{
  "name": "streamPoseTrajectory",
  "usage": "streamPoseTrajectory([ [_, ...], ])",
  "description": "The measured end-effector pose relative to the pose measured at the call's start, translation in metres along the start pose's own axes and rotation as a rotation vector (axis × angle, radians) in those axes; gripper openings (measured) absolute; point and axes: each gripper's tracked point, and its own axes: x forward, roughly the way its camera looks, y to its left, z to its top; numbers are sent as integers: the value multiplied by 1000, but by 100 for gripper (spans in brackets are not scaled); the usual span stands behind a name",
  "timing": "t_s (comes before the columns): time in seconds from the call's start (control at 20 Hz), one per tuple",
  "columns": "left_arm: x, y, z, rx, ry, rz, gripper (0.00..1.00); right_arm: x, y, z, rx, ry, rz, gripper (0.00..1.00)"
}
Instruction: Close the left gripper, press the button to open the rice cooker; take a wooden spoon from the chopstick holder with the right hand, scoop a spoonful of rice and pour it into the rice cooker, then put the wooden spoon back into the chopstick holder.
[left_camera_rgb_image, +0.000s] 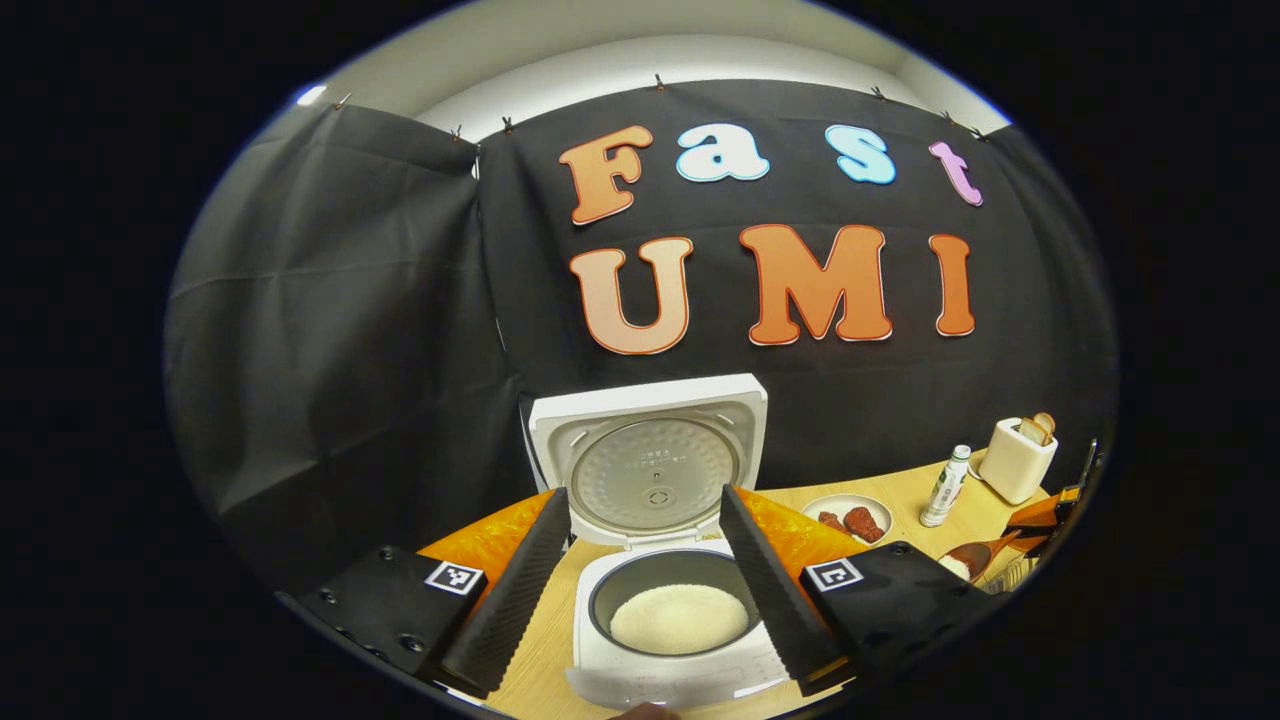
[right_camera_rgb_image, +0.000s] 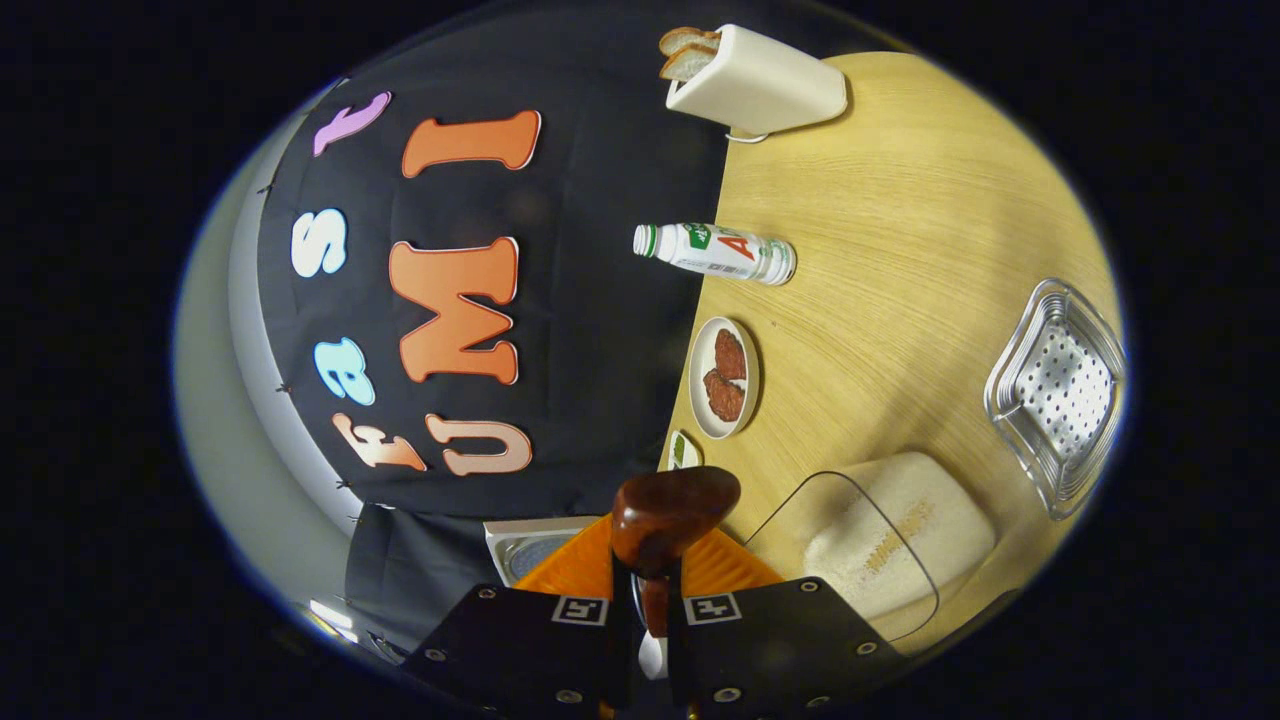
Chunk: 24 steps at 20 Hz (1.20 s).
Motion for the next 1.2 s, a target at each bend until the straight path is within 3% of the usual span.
streamPoseTrajectory([
  [0.2, -9, 17, 3, -32, -21, 31, 99, 18, 31, -19, 92, 59, 67, 13],
  [0.65, -39, 74, 14, -32, -100, 131, 100, 68, 113, -73, 43, 171, 143, 13],
  [0.95, -48, 122, 2, -50, -92, 206, 99, 113, 144, -114, -25, 216, 136, 13],
  [1.2, -53, 158, -14, -59, -64, 254, 100, 148, 150, -142, -187, 214, 75, 13],
])
